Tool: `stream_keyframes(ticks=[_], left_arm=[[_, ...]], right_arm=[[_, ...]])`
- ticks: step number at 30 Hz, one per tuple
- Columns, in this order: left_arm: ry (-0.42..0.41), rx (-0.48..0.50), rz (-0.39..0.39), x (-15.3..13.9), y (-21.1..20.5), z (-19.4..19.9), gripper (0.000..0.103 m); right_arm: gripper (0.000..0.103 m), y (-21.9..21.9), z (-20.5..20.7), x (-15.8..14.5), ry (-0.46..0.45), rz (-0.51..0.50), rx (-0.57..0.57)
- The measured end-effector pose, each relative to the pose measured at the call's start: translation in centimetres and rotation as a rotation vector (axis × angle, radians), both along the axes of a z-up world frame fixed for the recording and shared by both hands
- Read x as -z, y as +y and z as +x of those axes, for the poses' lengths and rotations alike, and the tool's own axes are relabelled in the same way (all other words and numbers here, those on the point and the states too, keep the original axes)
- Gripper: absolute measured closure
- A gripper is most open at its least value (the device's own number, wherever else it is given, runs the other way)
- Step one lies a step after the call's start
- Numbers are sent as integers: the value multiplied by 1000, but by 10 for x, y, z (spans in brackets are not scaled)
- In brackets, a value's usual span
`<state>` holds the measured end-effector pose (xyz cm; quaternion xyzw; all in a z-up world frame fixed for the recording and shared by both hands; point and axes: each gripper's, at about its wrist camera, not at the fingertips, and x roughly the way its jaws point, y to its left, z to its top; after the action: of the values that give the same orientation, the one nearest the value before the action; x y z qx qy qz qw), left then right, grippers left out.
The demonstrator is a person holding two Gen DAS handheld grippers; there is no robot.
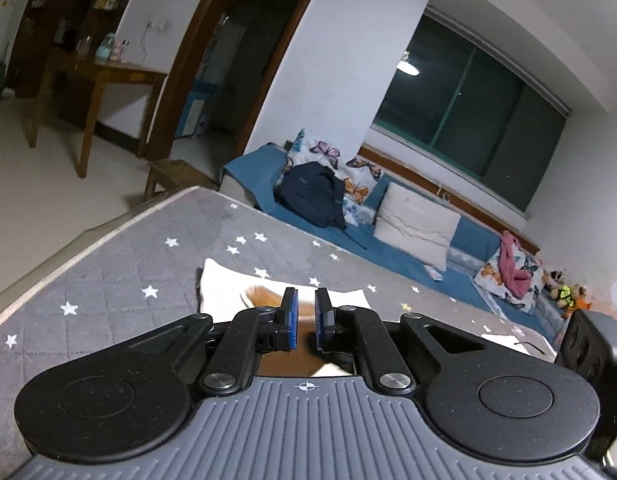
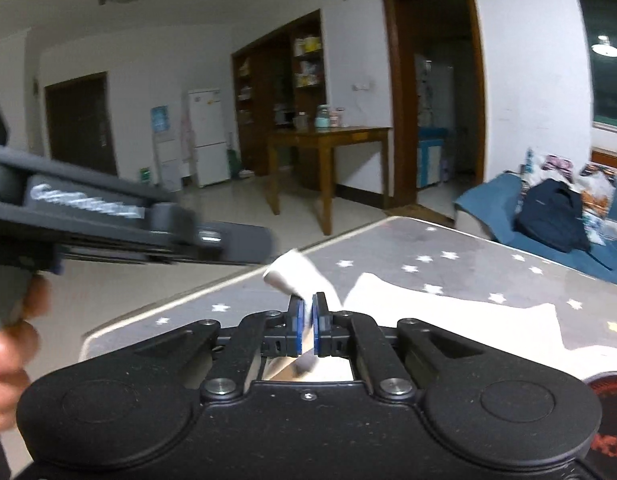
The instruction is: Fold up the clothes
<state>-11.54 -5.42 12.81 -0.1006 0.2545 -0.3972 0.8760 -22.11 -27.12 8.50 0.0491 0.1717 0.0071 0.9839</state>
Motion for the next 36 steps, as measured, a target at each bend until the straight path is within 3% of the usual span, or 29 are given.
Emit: stream_keyframes(ticks=[8,12,18,24,30,36], left_arm=[[53,7,76,32,-10,3,90],[66,28,152,52,-19,5,89],[59,76,250,73,-36,1,89],[43,121,312,85,-52,-3,86],[54,146,350,98,-65,-5,85],[74,143,386,110,-69,-1,83]], right_arm=[[98,-48,-32,17,-6,-8,123],[97,-67,-44,45,76,-12,169],[74,-78,-59,80,198,-21,232],[73,-75,-70,77,206,-35,303],[74,-67,-55,72,162,-21,229],[77,-66,-26,88,239,3,197]])
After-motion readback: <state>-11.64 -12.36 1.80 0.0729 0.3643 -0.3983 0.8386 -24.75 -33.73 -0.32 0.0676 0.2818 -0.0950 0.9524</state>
